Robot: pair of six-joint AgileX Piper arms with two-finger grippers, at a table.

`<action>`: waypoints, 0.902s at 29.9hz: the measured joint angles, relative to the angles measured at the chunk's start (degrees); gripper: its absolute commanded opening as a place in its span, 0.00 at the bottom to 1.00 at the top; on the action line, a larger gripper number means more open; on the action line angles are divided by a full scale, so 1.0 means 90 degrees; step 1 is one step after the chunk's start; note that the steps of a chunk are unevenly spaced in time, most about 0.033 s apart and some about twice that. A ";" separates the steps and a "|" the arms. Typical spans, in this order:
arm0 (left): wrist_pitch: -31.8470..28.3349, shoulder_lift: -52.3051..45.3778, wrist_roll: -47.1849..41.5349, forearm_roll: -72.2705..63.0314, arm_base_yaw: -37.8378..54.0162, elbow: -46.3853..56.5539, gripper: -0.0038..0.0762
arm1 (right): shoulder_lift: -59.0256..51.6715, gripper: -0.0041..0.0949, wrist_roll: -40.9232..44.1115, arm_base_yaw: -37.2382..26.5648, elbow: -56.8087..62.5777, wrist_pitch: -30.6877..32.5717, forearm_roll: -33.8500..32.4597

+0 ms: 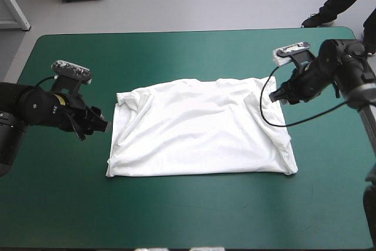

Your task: Fold the cloth

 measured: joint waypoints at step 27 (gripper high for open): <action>-0.1978 0.1019 -0.0081 -0.0231 0.0000 0.3086 0.67 | -0.2323 0.54 0.0498 -0.0036 0.2677 -0.0501 -0.0626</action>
